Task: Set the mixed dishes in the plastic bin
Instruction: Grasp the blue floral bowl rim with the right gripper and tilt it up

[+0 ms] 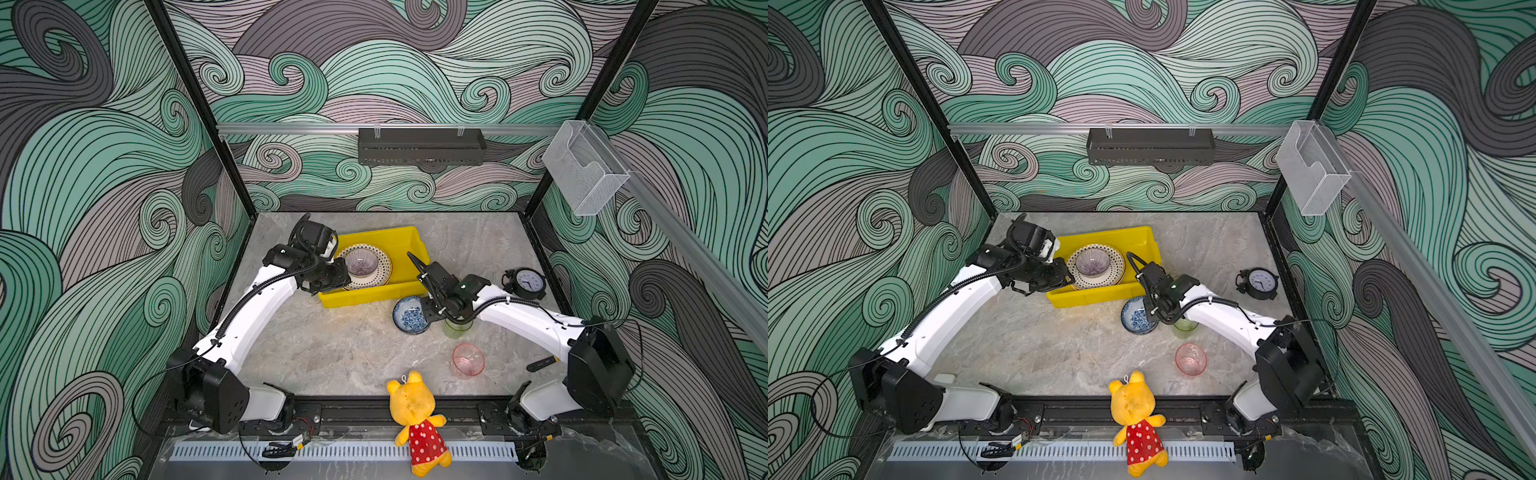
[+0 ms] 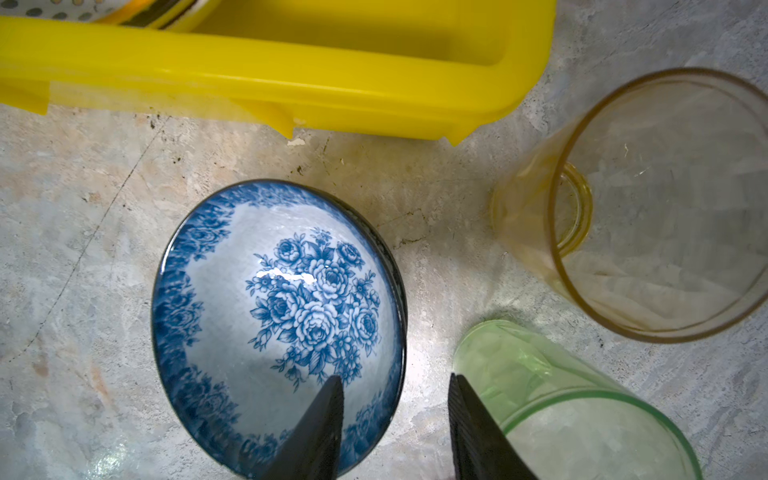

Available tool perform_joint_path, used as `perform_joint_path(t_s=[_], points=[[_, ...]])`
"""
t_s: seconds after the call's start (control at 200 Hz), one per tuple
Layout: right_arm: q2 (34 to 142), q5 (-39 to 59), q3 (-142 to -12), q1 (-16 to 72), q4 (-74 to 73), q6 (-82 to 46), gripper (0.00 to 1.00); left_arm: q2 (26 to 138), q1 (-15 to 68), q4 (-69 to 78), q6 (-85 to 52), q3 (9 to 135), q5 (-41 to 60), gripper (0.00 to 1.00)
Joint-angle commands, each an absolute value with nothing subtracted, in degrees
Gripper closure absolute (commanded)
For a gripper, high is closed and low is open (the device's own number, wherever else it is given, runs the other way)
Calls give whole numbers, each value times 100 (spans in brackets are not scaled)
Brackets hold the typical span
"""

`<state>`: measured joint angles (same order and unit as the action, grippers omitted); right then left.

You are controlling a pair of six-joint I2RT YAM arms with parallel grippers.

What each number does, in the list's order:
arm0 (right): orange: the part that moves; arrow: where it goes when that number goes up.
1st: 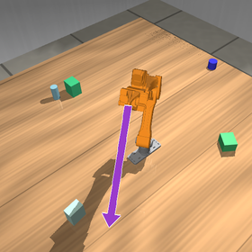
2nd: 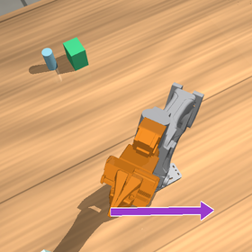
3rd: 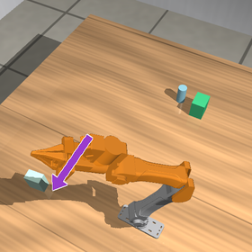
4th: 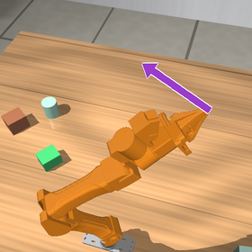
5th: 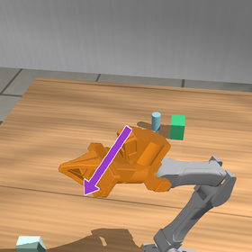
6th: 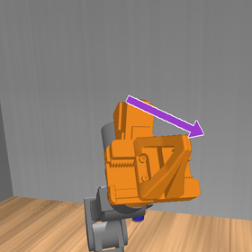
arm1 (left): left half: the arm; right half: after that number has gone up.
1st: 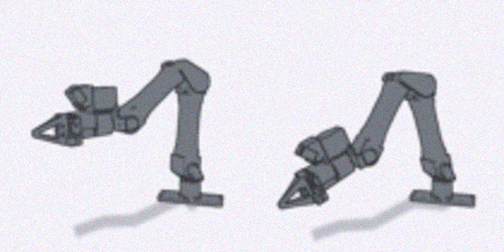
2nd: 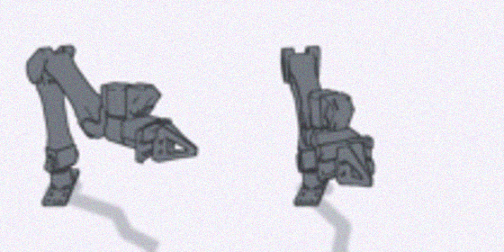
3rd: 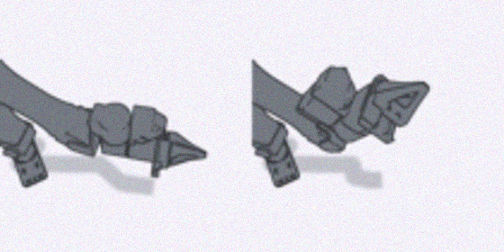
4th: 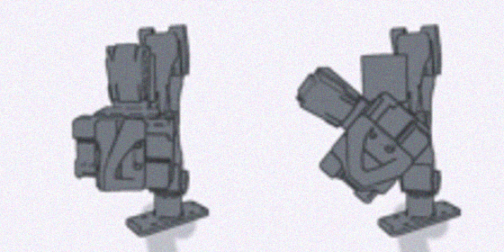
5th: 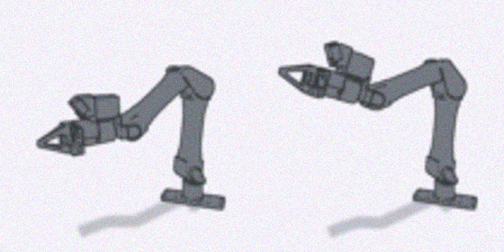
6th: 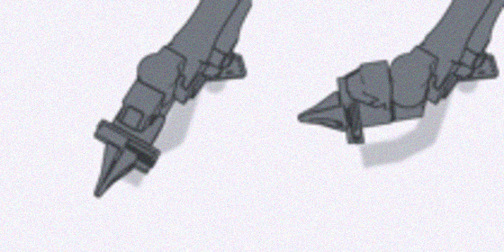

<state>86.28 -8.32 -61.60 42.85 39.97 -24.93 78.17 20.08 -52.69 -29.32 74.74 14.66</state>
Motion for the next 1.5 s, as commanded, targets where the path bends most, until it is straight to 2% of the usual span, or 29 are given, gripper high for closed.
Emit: perform_joint_path(t_s=[0.0,0.245,0.555,0.936,1.241,1.496], points=[[8708,-700,-6210,4248,3928,-2540,59,7840,2052,-5300,-2833,7628,1420,70],[8835,-611,-6235,4221,3908,-2548,68,7954,2052,-5309,-2815,7741,1367,70],[8934,-529,-6255,4219,3883,-2557,77,7937,2065,-5361,-2850,7683,1327,75],[8872,-417,-6252,4218,3869,-2551,93,7976,2065,-5401,-2856,7690,1318,80],[8731,-372,-6232,4219,3892,-2520,100,7967,2064,-5377,-2896,7689,1335,80],[8590,-351,-6237,4219,3914,-2488,100,7998,2073,-5327,-2917,7707,1387,81]])
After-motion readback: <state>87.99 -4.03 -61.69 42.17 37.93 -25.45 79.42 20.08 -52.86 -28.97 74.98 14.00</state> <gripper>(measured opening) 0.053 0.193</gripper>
